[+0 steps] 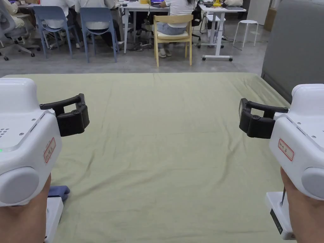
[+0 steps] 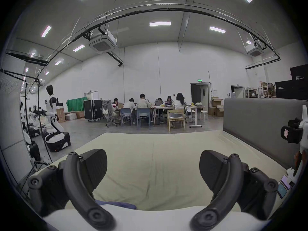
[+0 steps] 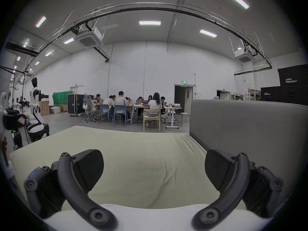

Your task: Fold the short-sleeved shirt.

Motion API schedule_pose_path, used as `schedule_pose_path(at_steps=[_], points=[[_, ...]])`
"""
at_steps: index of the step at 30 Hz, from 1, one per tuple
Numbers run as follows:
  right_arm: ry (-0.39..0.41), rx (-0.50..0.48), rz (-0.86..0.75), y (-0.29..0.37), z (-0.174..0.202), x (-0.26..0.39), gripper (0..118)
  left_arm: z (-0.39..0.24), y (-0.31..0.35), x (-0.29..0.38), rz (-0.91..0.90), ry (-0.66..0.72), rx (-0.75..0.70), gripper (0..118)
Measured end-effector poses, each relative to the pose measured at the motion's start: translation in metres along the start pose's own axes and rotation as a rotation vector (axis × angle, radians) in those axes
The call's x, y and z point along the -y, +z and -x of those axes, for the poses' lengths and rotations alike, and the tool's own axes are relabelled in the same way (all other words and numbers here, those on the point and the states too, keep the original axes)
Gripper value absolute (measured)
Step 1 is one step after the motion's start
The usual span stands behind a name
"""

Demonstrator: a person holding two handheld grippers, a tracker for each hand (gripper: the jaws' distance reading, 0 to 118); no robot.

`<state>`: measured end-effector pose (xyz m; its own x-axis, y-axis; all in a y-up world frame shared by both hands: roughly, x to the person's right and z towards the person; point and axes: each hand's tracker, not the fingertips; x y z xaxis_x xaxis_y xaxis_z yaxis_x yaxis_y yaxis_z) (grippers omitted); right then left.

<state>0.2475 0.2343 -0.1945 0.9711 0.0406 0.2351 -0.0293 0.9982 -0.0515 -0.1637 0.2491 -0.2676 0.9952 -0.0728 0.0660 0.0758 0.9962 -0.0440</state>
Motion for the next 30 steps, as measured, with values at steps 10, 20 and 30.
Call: schedule_pose_path(at_steps=[10, 20, 30], points=[[0.014, -0.010, -0.004, 0.0019, 0.0047, -0.0036, 118, 0.0036, 0.0016, 0.0000, -0.005, -0.005, -0.014, 117], [0.012, -0.011, -0.007, 0.0031, 0.0026, -0.0044, 118, 0.0065, 0.0024, -0.0007, -0.019, 0.011, -0.017, 117], [0.012, -0.008, -0.012, 0.0049, 0.0021, -0.0053, 118, 0.0053, 0.0021, 0.0004, -0.022, 0.022, -0.007, 117]])
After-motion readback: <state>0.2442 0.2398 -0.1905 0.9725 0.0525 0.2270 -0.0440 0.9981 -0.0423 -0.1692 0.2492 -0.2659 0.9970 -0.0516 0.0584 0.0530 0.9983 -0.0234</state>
